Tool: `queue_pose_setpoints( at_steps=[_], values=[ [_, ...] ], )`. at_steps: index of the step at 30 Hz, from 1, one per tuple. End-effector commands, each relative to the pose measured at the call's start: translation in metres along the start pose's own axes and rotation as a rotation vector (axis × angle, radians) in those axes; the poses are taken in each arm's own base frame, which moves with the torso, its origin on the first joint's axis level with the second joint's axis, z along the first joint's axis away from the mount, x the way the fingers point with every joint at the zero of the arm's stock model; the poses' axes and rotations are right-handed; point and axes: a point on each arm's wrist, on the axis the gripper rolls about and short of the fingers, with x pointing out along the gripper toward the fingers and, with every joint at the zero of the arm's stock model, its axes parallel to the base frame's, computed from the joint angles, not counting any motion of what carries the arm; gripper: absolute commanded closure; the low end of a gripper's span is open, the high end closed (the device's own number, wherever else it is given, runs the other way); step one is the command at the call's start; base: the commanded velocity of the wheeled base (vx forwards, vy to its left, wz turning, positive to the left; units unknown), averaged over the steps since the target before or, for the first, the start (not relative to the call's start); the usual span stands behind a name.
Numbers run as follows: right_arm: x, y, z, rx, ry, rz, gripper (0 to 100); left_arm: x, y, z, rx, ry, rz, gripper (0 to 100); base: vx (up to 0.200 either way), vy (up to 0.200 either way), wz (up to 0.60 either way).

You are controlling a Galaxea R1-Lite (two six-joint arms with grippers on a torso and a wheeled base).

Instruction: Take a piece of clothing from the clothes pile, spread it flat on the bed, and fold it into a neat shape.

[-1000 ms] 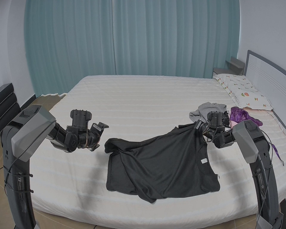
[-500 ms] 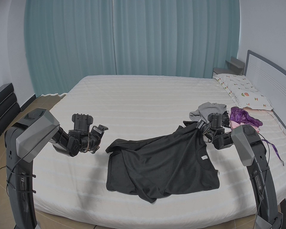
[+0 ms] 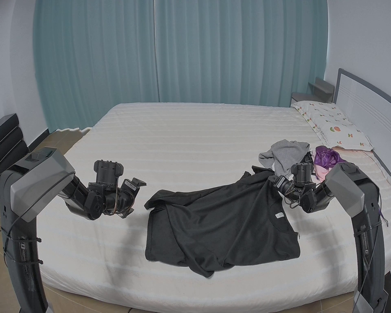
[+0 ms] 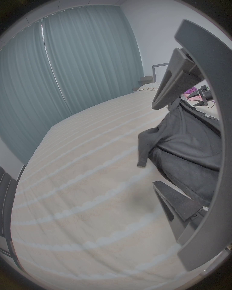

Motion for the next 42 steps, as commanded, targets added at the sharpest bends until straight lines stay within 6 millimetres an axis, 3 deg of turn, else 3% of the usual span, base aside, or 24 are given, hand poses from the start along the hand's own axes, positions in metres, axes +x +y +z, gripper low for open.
queue_pose_setpoints(
  at_steps=[1, 7, 12, 19, 31, 42],
  values=[
    [-0.087, 0.000, 0.002, 0.027, 0.056, 0.058, 0, -0.045, 0.008, -0.013, 0.006, 0.076, 0.016, 0, 0.000, 0.000, 0.00],
    [-0.136, -0.013, -0.025, 0.019, 0.085, 0.058, 0, -0.064, 0.019, -0.035, 0.027, 0.139, 0.043, 0, 0.000, 0.000, 0.00],
    [-0.161, -0.026, -0.043, 0.074, 0.100, 0.055, 0, -0.072, 0.029, -0.050, 0.049, 0.150, 0.017, 0, -0.200, 0.000, 0.00],
    [-0.167, -0.042, -0.066, 0.170, 0.138, 0.058, 0, -0.075, 0.040, -0.058, 0.058, 0.157, 0.013, 0, -0.114, 0.000, 0.00],
    [-0.179, -0.043, -0.076, 0.188, 0.200, 0.087, 0, -0.075, 0.040, -0.059, 0.055, 0.164, 0.012, 0, 0.000, 0.000, 0.00],
    [-0.180, -0.043, -0.077, 0.189, 0.204, 0.082, 0, -0.075, 0.040, -0.062, 0.065, 0.167, 0.015, 0, 0.000, -0.200, 0.00]
  ],
)
